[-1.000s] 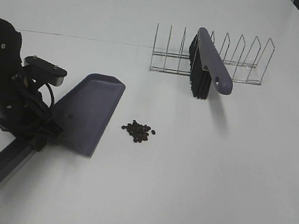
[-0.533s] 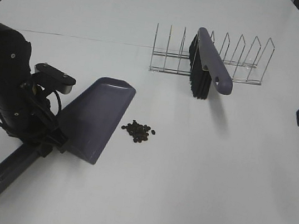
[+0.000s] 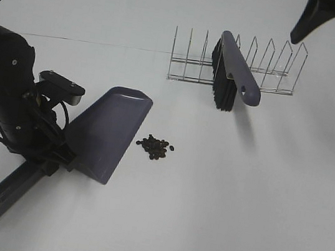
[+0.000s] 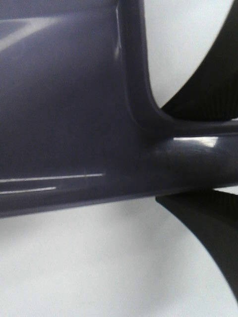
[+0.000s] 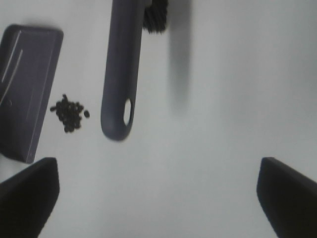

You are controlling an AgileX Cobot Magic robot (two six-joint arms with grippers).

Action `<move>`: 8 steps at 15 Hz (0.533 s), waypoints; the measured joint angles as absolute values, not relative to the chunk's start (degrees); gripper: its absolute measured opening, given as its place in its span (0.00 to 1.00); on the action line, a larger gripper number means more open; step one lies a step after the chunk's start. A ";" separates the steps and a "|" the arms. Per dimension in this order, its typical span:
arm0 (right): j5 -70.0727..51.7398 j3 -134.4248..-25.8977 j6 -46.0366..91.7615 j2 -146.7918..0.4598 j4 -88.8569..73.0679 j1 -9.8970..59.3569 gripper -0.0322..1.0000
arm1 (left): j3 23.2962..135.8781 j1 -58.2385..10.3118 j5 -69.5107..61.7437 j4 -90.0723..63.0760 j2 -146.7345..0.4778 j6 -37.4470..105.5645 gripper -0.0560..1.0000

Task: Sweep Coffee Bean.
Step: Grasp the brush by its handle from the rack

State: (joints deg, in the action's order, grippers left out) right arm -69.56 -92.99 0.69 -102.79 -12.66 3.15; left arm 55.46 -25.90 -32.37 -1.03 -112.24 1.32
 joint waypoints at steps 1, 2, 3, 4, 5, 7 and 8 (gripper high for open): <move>-69.56 -97.98 0.69 -106.68 -12.55 4.18 0.96 | 55.46 -25.90 -32.43 -1.03 -112.24 1.32 0.36; -69.56 -101.93 0.63 -110.92 -12.49 5.39 0.96 | 55.46 -25.90 -32.54 -1.09 -112.24 1.32 0.36; -69.56 -105.48 0.63 -114.65 -12.55 6.65 0.96 | 55.46 -25.90 -32.66 -1.20 -112.24 1.32 0.36; -69.56 -107.26 0.63 -116.65 -12.55 7.28 0.96 | 55.46 -25.90 -32.72 -1.20 -112.24 1.32 0.36; -69.73 -110.12 0.63 -120.21 -12.55 8.25 0.96 | 55.46 -25.90 -32.72 -1.26 -112.24 1.32 0.36; -69.79 -119.52 0.63 -130.41 -12.55 9.17 0.96 | 55.46 -25.90 -32.77 -1.26 -112.24 1.32 0.36; -69.79 -122.61 0.63 -133.27 -12.55 9.17 0.96 | 55.46 -25.90 -32.77 -1.26 -112.24 1.32 0.36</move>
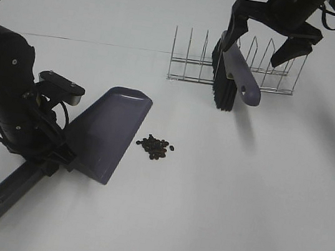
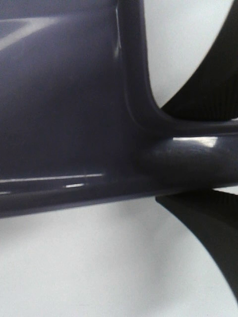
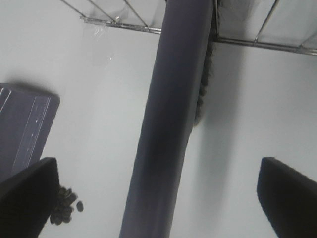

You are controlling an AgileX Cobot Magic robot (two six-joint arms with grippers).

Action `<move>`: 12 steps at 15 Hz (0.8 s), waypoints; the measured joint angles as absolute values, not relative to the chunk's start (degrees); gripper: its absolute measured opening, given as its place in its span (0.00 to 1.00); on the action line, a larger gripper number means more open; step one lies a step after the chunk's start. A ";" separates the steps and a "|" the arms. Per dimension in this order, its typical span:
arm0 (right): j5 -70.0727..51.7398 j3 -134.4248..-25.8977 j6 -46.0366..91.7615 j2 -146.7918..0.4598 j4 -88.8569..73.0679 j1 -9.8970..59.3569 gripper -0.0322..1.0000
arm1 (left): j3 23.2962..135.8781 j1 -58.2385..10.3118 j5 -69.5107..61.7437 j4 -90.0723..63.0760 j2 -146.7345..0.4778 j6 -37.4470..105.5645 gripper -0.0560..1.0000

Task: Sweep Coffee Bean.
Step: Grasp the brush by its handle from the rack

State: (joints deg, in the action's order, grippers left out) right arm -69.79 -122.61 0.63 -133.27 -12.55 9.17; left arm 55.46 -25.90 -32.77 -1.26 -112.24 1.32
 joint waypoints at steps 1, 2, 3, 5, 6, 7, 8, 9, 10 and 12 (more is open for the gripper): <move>-69.79 -125.82 0.57 -135.79 -12.55 9.17 0.96 | 55.46 -25.90 -32.77 -1.26 -112.24 1.32 0.36; -69.79 -128.29 0.40 -138.25 -12.72 9.17 0.96 | 55.46 -25.90 -32.77 -1.32 -112.24 1.32 0.36; -69.79 -129.37 0.40 -139.34 -12.89 9.17 0.96 | 55.46 -25.90 -32.77 -1.32 -112.24 1.32 0.36; -69.79 -132.24 0.34 -142.38 -13.69 9.17 0.96 | 55.46 -25.90 -32.77 -1.32 -112.24 1.38 0.36; -69.79 -133.10 0.00 -143.76 -13.87 9.17 0.96 | 55.46 -25.90 -32.77 -1.38 -112.24 1.38 0.36; -69.73 -133.16 0.34 -144.79 -13.87 9.17 0.96 | 55.52 -25.90 -32.77 -1.49 -112.24 1.38 0.36; -69.79 -133.16 0.40 -145.53 -13.87 9.17 0.95 | 55.52 -25.90 -32.77 -1.78 -112.24 1.38 0.36; -69.79 -133.16 0.40 -146.10 -13.87 9.17 0.95 | 55.52 -25.90 -32.77 -1.89 -112.24 1.38 0.36; -69.79 -133.16 0.40 -146.68 -13.87 9.17 0.95 | 55.52 -25.90 -32.77 -2.12 -112.24 1.43 0.36; -69.79 -133.16 0.40 -147.54 -13.87 9.17 0.94 | 55.52 -25.90 -32.77 -2.23 -112.24 1.43 0.36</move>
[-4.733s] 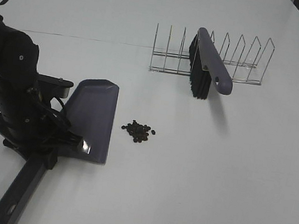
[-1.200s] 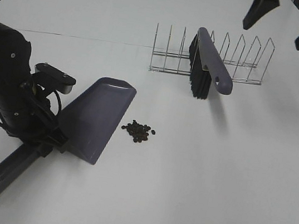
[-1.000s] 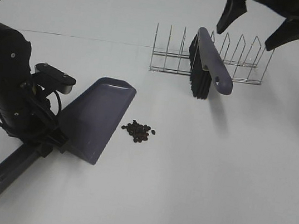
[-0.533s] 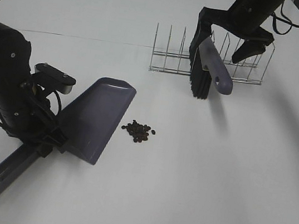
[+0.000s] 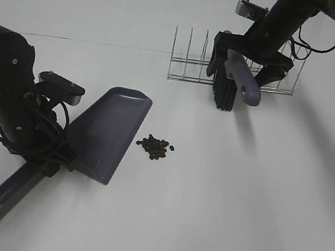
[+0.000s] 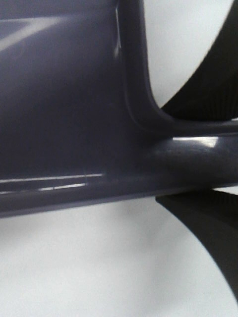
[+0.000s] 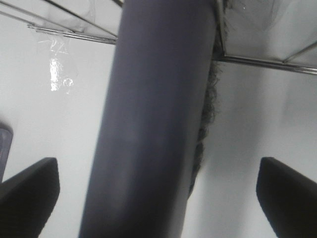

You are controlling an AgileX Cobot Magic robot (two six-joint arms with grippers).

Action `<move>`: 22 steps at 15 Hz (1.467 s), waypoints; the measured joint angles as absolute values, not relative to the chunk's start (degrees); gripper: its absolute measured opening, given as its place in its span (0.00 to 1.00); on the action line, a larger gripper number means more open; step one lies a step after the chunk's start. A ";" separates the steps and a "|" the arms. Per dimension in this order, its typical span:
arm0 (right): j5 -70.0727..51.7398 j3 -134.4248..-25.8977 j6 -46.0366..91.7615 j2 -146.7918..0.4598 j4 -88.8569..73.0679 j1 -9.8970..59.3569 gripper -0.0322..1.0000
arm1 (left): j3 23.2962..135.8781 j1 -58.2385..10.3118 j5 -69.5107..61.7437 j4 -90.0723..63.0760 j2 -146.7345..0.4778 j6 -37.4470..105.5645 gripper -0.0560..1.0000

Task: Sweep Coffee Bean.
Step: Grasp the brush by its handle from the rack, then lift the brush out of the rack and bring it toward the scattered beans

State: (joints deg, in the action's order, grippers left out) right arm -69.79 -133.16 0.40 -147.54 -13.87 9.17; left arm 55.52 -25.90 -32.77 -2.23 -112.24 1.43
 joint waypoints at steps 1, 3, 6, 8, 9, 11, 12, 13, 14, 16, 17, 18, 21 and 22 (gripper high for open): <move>-69.79 -133.16 0.40 -147.99 -13.87 9.17 0.93 | 55.52 -25.90 -32.77 -2.23 -112.24 1.43 0.36; -69.79 -133.61 0.63 -148.45 -13.87 9.17 0.83 | 55.52 -25.90 -32.83 -2.29 -112.24 1.43 0.36; -69.84 -135.56 0.69 -148.68 -12.78 9.17 0.40 | 55.52 -25.90 -32.72 -2.41 -112.24 1.43 0.36; -69.73 -135.85 0.34 -148.68 -12.09 9.40 0.29 | 55.52 -25.90 -32.66 -2.46 -112.24 1.43 0.36; -69.73 -135.85 0.34 -148.68 -12.09 9.45 0.29 | 55.52 -25.90 -32.60 -2.46 -112.24 1.49 0.36; -69.73 -135.85 0.00 -148.68 -12.15 9.45 0.29 | 55.52 -25.90 -32.60 -2.46 -112.24 1.49 0.36; -69.73 -135.85 -0.34 -148.68 -12.15 9.45 0.29 | 55.52 -25.90 -32.60 -2.46 -112.24 1.49 0.36; -69.73 -135.85 -0.86 -148.68 -12.32 9.45 0.29 | 55.52 -25.90 -32.60 -2.46 -112.24 1.49 0.36; -69.56 -135.45 -0.97 -148.45 -12.38 9.45 0.29 | 55.52 -25.90 -32.60 -2.46 -112.24 1.49 0.36; -69.39 -132.93 -1.20 -146.79 -13.18 9.51 0.29 | 55.52 -25.90 -32.60 -2.46 -112.24 1.49 0.36; -69.39 -130.35 -1.20 -145.13 -13.46 9.45 0.29 | 55.52 -25.90 -32.60 -2.46 -112.24 1.49 0.36; -69.39 -126.97 -1.15 -143.01 -13.58 9.45 0.29 | 55.52 -25.90 -32.60 -2.46 -112.24 1.49 0.36; -69.96 -115.39 -0.69 -133.33 -11.86 9.57 0.29 | 55.52 -25.90 -32.54 -2.52 -112.24 1.49 0.36; -69.96 -112.36 -0.74 -130.52 -10.83 9.80 0.29 | 55.52 -25.90 -32.54 -2.52 -112.24 1.49 0.36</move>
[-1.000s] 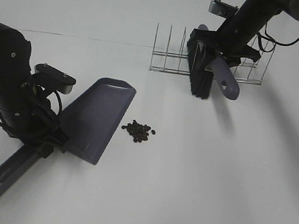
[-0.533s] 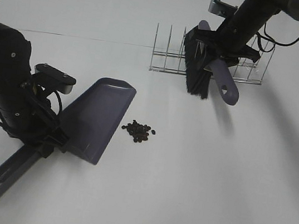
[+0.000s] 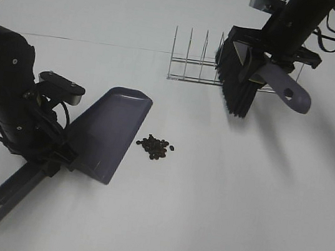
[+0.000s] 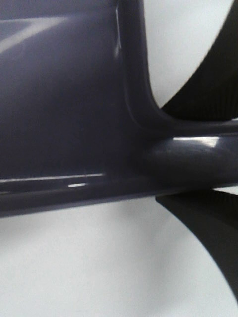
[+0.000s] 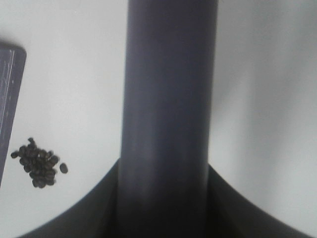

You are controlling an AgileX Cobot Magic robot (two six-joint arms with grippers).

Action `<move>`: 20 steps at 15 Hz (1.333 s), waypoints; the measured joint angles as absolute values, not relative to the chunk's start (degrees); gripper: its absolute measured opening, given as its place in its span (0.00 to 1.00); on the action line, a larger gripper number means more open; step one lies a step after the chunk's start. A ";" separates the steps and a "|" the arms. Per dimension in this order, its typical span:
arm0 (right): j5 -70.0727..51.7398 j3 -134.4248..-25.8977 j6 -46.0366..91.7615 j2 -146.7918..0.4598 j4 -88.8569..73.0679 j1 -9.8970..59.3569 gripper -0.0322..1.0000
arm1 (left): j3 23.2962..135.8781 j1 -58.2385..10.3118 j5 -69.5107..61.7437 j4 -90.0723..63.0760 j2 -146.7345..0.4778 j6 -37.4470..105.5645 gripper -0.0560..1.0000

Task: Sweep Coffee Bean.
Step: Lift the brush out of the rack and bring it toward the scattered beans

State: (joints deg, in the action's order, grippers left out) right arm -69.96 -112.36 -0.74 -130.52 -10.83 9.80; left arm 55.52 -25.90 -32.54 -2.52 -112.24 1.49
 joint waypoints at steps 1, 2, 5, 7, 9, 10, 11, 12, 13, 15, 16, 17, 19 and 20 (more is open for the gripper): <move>-69.96 -108.86 -0.74 -126.97 -9.85 10.31 0.29 | 55.52 -25.90 -32.54 -2.52 -112.24 1.49 0.36; -69.96 -105.60 -0.74 -123.59 -9.17 11.06 0.29 | 55.52 -25.90 -32.54 -2.52 -112.24 1.49 0.36; -69.96 -94.08 -0.92 -113.16 -8.37 15.47 0.29 | 55.52 -25.90 -32.54 -2.52 -112.24 1.49 0.36; -70.47 -86.57 -0.92 -106.51 -8.31 18.16 0.29 | 55.52 -25.90 -32.54 -2.52 -112.24 1.49 0.36; -71.16 -83.59 -0.63 -103.93 -7.33 18.85 0.29 | 55.52 -25.90 -32.43 -2.52 -112.24 1.49 0.36; -70.82 -83.42 -1.20 -103.88 -5.33 18.85 0.29 | 55.52 -25.90 -32.37 -2.52 -112.24 1.49 0.36; -70.82 -83.42 -2.18 -104.05 -4.13 18.79 0.29 | 55.52 -25.90 -32.37 -2.52 -112.24 1.49 0.36; -70.82 -83.42 -2.41 -104.05 -3.67 18.79 0.29 | 55.52 -25.90 -32.37 -2.46 -112.24 1.49 0.36; -70.82 -83.37 -2.35 -104.05 -3.50 18.79 0.29 | 55.52 -25.90 -32.26 -2.35 -112.24 1.49 0.36; -70.82 -83.19 -2.92 -104.56 -0.69 18.79 0.29 | 55.52 -25.90 -32.14 -1.78 -112.24 1.49 0.36; -70.76 -83.02 -9.05 -104.91 8.08 18.79 0.29 | 55.52 -25.90 -31.97 -1.43 -112.30 1.49 0.36; -70.70 -83.02 -12.43 -104.91 13.41 18.79 0.29 | 55.52 -25.95 -31.91 -1.32 -112.47 1.49 0.36; -70.76 -83.02 -15.99 -105.37 17.36 18.74 0.29 | 56.26 -25.95 -32.49 -1.26 -113.33 1.49 0.36; -70.76 -83.02 -17.07 -106.05 17.36 19.02 0.29 | 56.72 -25.95 -32.60 -1.26 -113.85 1.49 0.36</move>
